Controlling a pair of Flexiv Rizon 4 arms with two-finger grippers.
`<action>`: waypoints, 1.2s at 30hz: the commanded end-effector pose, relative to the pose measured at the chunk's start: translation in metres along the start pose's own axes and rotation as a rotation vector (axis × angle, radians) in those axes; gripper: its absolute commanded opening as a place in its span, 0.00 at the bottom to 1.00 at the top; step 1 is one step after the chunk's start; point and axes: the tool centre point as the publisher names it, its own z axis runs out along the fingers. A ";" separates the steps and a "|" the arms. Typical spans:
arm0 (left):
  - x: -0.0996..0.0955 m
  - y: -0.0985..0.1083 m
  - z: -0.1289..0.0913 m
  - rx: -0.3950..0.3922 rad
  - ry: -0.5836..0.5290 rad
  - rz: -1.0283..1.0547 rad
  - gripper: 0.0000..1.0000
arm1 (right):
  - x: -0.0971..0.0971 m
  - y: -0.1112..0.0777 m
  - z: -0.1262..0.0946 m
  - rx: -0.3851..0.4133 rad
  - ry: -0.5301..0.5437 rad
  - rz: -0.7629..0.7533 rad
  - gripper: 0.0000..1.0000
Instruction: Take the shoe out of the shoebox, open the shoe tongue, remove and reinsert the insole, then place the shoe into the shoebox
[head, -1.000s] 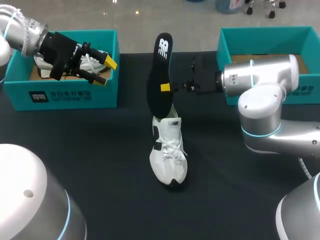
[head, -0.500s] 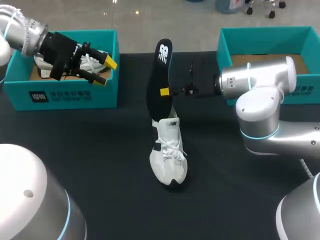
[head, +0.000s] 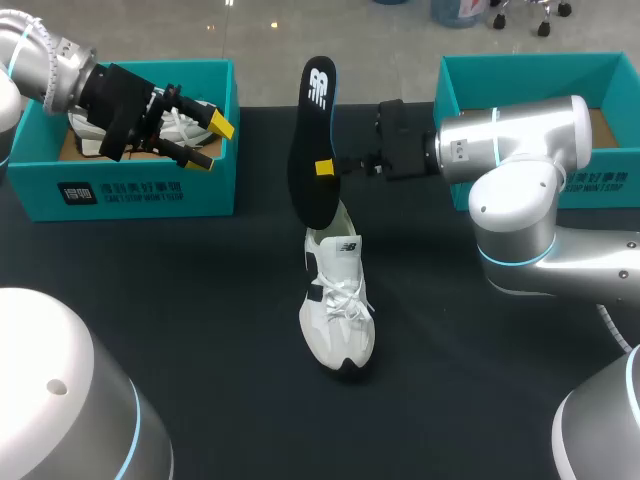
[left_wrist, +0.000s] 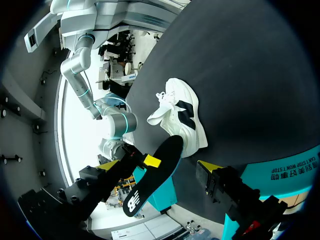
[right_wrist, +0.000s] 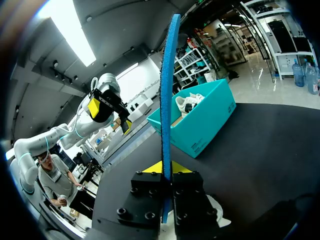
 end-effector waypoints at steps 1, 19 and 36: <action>-0.001 -0.001 0.000 0.000 0.004 0.000 1.00 | -0.005 -0.001 0.010 0.004 0.004 0.005 0.00; -0.001 -0.001 0.000 0.000 0.004 0.000 1.00 | -0.010 -0.024 -0.004 0.022 -0.022 0.044 0.00; -0.001 -0.001 0.000 0.000 0.004 0.000 1.00 | -0.008 -0.019 -0.015 0.007 -0.011 0.026 0.00</action>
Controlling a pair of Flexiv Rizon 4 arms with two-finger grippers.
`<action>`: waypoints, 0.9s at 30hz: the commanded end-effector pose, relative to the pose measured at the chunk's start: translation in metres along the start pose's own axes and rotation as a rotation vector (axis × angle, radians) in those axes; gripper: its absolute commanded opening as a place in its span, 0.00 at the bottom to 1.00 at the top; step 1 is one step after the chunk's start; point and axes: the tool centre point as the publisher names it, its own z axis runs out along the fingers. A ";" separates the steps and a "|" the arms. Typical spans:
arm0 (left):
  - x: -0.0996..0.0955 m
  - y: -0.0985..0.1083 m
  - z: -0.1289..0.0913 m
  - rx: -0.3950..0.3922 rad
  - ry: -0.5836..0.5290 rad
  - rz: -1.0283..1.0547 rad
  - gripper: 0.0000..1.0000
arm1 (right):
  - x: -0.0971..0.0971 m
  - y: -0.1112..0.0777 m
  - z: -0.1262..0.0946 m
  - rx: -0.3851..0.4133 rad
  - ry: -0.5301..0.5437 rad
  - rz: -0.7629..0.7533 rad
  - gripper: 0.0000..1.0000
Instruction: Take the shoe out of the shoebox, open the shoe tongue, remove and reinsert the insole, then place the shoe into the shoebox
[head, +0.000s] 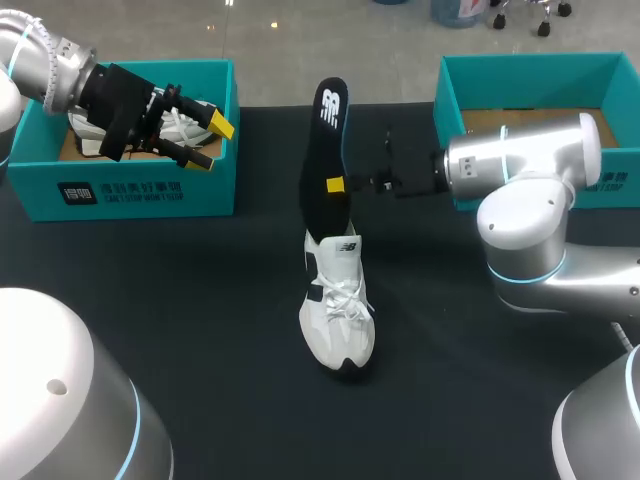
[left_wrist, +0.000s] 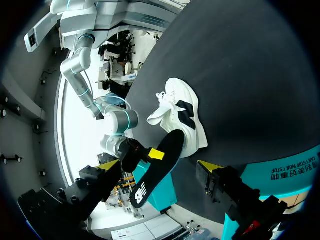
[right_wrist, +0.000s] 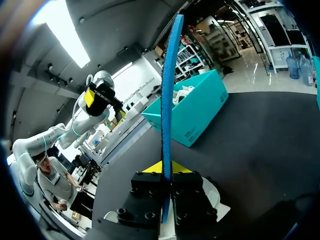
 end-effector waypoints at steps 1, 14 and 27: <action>-0.001 -0.001 0.000 0.000 0.004 0.000 1.00 | 0.003 0.010 -0.004 0.000 0.040 -0.024 0.00; -0.001 -0.001 0.000 0.000 0.004 0.000 1.00 | -0.008 0.010 -0.008 0.077 0.122 -0.072 0.00; -0.001 -0.001 0.000 0.000 0.004 0.000 1.00 | -0.011 -0.012 0.001 0.074 0.125 -0.055 0.00</action>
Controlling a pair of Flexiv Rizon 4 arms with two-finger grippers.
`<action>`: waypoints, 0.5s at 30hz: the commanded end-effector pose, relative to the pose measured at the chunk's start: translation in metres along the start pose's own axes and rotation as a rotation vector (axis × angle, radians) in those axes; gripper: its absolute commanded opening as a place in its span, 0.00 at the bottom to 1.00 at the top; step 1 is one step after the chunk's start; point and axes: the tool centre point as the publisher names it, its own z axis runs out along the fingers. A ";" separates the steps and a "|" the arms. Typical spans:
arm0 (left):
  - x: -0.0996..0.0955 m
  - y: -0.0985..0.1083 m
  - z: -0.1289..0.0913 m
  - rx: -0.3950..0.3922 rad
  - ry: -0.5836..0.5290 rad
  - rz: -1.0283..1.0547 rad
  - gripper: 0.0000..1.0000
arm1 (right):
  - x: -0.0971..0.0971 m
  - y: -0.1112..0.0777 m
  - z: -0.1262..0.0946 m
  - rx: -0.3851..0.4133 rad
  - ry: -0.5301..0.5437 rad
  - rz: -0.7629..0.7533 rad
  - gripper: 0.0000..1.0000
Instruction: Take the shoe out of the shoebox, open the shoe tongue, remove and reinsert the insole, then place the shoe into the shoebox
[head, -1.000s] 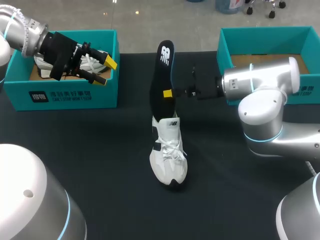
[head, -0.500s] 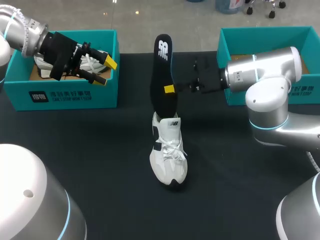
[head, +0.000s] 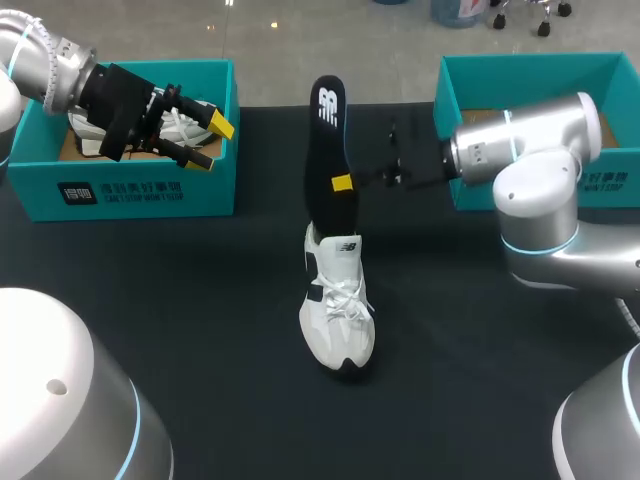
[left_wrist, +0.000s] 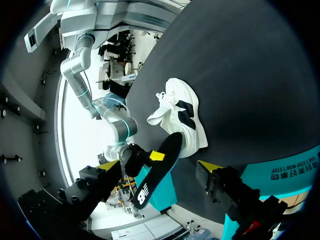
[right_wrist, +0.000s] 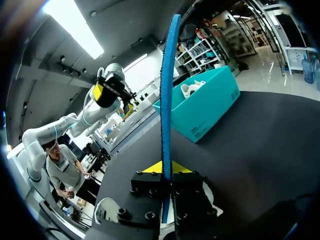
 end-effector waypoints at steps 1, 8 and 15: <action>-0.001 -0.001 0.000 0.000 0.004 0.000 1.00 | 0.001 -0.010 0.006 0.001 -0.004 0.004 0.00; -0.001 -0.001 0.000 0.000 0.004 0.000 1.00 | 0.006 -0.025 0.004 -0.006 -0.011 0.011 0.00; -0.001 -0.001 0.000 0.000 0.004 0.000 1.00 | 0.007 -0.040 0.008 -0.014 -0.010 0.017 0.00</action>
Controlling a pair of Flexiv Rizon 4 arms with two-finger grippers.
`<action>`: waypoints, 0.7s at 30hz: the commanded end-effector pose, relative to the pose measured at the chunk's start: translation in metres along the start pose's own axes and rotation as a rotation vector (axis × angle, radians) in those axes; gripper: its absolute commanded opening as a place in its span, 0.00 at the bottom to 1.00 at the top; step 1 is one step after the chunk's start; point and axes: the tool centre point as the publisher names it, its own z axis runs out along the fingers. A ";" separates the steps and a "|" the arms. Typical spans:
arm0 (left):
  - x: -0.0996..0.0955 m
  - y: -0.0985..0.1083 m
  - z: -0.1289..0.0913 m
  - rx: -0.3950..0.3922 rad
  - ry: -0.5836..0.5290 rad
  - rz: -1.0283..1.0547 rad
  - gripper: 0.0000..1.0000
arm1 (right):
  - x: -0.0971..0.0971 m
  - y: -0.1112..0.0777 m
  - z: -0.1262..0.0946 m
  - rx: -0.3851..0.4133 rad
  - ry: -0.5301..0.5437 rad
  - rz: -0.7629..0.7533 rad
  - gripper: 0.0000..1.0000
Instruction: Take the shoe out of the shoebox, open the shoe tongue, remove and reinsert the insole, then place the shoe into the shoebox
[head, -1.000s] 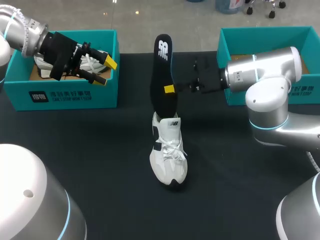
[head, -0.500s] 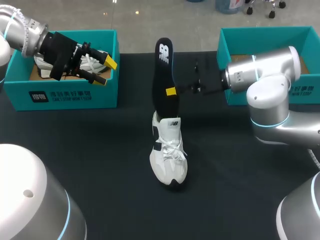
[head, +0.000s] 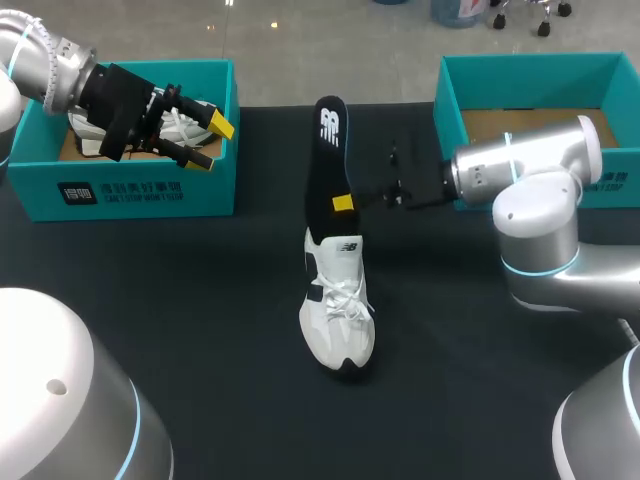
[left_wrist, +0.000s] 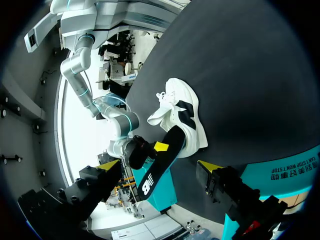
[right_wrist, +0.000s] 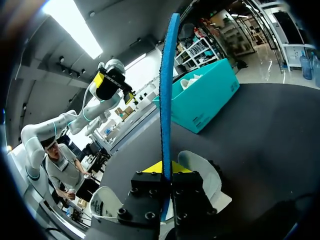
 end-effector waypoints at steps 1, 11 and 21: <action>-0.001 -0.001 0.000 0.000 0.004 0.000 1.00 | 0.002 -0.011 0.004 -0.010 -0.002 0.005 0.00; -0.001 -0.001 0.000 0.000 0.004 0.000 1.00 | 0.005 -0.040 0.005 0.021 -0.016 0.045 0.00; -0.001 -0.001 0.000 0.000 0.004 0.000 1.00 | 0.015 -0.040 0.006 0.002 -0.020 0.046 0.37</action>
